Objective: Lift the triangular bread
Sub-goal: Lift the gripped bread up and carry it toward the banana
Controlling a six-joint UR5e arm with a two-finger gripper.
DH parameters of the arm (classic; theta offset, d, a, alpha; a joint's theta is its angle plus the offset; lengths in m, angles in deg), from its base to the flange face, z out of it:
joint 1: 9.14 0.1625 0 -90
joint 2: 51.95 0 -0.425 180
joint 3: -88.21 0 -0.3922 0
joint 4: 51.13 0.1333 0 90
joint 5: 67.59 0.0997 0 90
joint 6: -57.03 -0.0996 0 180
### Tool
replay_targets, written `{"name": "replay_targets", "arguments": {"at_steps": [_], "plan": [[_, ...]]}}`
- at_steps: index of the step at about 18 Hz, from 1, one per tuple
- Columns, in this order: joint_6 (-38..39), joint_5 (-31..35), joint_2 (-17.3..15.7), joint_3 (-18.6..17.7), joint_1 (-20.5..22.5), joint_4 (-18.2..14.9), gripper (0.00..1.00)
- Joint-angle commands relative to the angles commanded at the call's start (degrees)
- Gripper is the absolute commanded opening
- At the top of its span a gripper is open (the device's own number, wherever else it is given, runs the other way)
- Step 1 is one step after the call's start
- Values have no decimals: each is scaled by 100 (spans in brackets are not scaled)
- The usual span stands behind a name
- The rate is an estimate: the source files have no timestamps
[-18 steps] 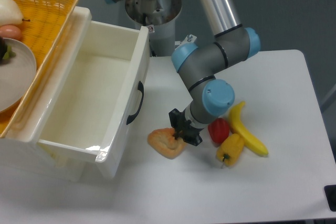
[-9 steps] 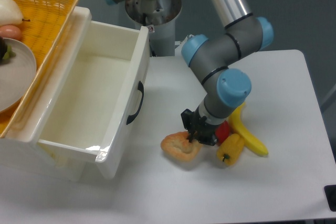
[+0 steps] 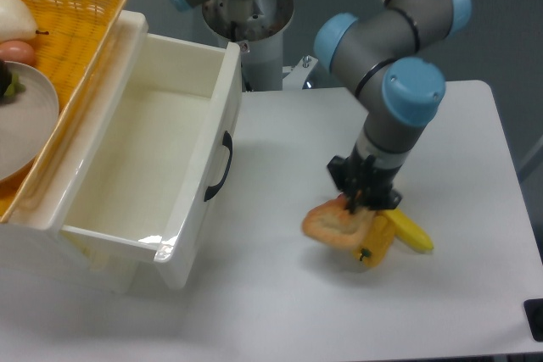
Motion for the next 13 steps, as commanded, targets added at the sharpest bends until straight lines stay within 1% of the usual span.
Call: {"name": "replay_targets", "arguments": {"at_steps": [2,5,8,9,13], "plan": [[0,211,-9,70,45,0,0],[-9,693,26,220,54,-26,0],[-306,730,70,325,141,-228,0],[-403,704,88,386,159,-246,0],[-431,643,149,510,185,-404,0]]}}
